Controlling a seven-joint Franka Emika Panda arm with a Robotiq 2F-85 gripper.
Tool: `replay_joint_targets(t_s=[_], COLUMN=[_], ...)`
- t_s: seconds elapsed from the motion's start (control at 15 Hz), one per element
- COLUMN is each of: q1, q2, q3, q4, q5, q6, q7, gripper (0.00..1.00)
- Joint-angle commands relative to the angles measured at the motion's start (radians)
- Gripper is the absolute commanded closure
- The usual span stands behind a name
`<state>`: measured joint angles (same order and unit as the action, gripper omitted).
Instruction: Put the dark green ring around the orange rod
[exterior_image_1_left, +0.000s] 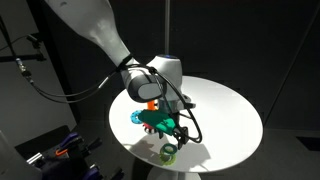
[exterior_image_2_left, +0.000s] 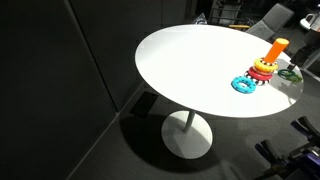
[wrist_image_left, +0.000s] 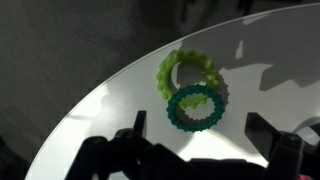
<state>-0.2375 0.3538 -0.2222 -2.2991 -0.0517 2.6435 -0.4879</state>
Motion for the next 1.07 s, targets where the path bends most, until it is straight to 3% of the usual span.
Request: replay_joint_targets(t_s=[0.0, 1.0], q1=[-0.028, -0.014], q2=[0.050, 0.145], q3=[0.031, 0.034], q4=[0.050, 0.113], q5=[-0.022, -0.065], q6=[0.010, -0.001], q7=[0.034, 0.085], gripper=[0.00, 0.00])
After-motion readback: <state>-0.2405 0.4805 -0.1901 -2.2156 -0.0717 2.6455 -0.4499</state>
